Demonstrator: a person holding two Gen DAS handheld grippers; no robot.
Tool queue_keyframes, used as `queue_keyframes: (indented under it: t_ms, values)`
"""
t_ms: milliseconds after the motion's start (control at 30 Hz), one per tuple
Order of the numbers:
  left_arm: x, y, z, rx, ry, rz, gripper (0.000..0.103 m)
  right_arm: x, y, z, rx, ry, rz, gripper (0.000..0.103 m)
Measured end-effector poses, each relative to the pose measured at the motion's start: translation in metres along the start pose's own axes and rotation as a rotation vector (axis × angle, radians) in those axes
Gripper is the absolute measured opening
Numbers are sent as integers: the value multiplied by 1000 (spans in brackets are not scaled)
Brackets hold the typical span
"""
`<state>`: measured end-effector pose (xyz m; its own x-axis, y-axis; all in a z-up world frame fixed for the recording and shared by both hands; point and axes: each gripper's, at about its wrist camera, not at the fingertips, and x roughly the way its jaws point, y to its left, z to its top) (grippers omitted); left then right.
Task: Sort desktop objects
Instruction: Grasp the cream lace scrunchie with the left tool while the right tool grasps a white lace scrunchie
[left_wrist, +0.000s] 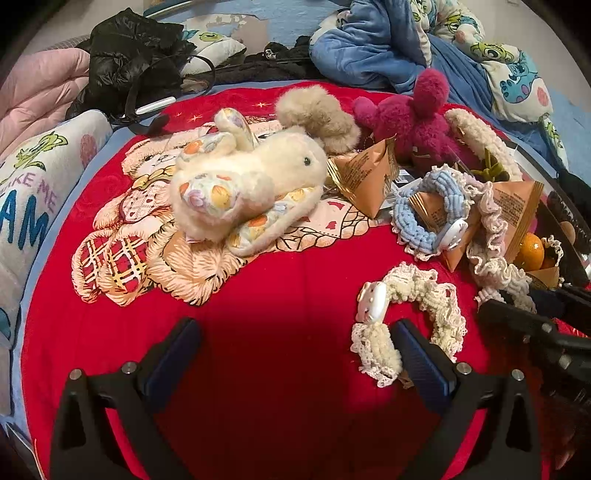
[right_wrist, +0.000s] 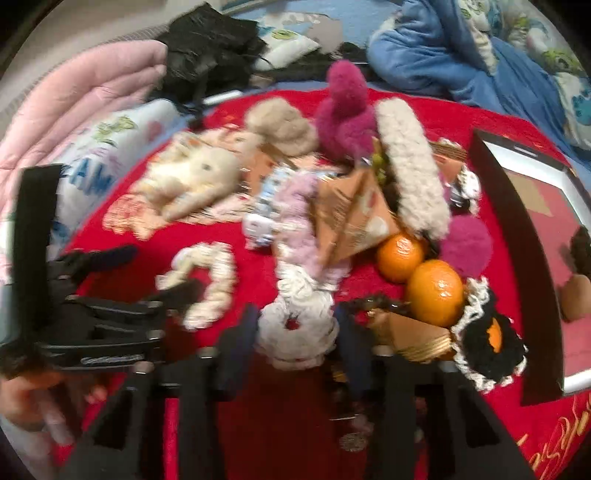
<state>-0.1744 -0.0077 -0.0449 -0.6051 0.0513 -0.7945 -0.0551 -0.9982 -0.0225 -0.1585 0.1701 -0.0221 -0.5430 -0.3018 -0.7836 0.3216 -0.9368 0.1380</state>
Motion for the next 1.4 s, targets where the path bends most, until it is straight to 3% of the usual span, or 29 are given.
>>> queue_keyframes:
  t_ms: [133, 500, 900, 1067, 1167, 1233, 1300, 1400]
  values:
    - [0, -4, -1, 0, 0, 1, 103, 3, -17, 0, 114, 19, 71, 20]
    - [6, 0, 5, -10, 3, -12, 103, 8, -25, -4, 191, 33, 161, 17]
    - [8, -5, 8, -12, -13, -9, 103, 9, -12, -3, 153, 26, 87, 18]
    - [-1, -3, 4, -25, -36, -10, 94, 10, -15, -6, 201, -6, 85, 13]
    - [-5, -3, 5, -26, -48, -12, 82, 11, -21, -7, 253, -16, 104, 11]
    - [-10, -3, 5, -20, -66, -10, 52, 11, -22, -6, 263, -17, 110, 11]
    - [-13, -6, 5, -9, -77, 1, 34, 10, -21, -6, 262, -16, 117, 12]
    - [-21, -10, 2, 7, -92, 16, 18, 9, -20, -4, 270, 0, 140, 11]
